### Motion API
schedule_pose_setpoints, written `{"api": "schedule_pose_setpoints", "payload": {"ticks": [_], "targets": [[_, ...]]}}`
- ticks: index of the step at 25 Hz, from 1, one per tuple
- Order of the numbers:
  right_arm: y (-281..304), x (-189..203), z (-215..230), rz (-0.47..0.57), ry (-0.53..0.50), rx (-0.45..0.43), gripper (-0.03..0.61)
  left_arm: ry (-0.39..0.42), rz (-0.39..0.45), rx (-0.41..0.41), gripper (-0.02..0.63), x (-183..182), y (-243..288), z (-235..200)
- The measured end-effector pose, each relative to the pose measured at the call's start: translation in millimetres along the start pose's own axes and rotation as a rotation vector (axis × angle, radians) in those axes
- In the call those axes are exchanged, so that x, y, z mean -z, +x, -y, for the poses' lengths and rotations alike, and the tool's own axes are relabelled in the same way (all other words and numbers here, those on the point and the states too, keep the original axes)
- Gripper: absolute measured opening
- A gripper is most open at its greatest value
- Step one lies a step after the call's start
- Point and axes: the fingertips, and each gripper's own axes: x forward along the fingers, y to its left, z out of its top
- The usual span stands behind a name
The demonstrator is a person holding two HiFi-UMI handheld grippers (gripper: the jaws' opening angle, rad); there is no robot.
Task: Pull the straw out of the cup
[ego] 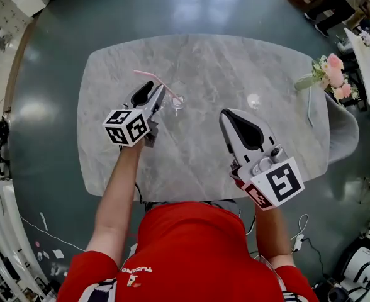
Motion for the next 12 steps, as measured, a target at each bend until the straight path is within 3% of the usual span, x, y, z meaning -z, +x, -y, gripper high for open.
{"api": "schedule_pose_setpoints", "payload": {"ticks": [12], "targets": [[-8.0,13.5,19.9,-0.028,0.028,0.055,0.002,-0.056,-0.012,0.001,0.149,8.4,23.3,-12.0]]}}
